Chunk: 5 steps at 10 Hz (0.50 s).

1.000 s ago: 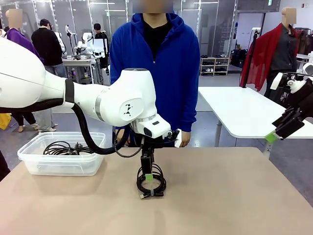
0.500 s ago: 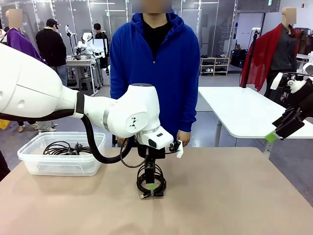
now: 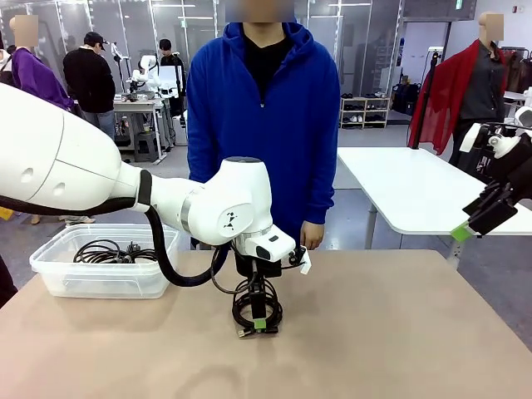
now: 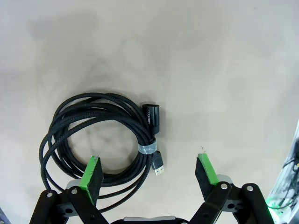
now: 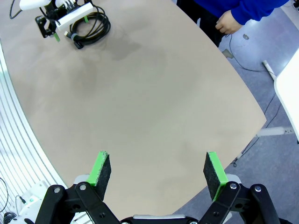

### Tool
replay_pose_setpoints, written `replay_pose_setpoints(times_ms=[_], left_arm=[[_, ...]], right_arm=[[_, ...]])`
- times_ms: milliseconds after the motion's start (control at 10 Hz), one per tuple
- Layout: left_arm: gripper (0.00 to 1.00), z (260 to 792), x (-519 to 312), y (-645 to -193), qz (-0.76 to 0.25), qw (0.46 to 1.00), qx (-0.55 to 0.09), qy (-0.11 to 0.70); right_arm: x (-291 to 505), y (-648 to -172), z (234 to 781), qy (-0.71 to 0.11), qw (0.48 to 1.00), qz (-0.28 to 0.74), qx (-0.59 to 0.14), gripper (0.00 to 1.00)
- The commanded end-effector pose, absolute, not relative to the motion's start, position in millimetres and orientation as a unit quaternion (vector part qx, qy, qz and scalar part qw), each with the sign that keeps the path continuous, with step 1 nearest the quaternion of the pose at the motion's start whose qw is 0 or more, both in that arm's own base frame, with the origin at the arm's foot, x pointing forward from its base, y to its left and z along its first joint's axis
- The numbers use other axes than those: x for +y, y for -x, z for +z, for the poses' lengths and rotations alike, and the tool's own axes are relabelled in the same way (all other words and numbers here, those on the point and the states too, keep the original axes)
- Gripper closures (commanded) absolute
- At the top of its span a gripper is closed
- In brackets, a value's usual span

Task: Organize and store the cables.
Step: Place the USB Extension Cable into the Organizing box.

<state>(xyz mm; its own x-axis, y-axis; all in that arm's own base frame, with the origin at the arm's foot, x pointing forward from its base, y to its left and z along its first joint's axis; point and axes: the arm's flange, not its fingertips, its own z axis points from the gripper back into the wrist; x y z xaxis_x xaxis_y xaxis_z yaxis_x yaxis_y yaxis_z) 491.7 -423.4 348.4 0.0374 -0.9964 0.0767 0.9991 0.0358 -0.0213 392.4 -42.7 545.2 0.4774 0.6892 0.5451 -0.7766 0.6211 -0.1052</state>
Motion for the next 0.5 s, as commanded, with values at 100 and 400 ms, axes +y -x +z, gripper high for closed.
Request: replay_pose_setpoints(times_ms=[100, 400], left_arm=[[0.00, 337, -425, -499, -0.682, 0.730, -0.032, 0.025], [0.00, 315, -422, -509, -0.685, 0.728, -0.035, 0.022]], right_arm=[[-42, -394, 545, -0.083, 0.857, 0.423, -0.283, 0.00], [-42, -394, 545, -0.083, 0.857, 0.423, -0.283, 0.00]])
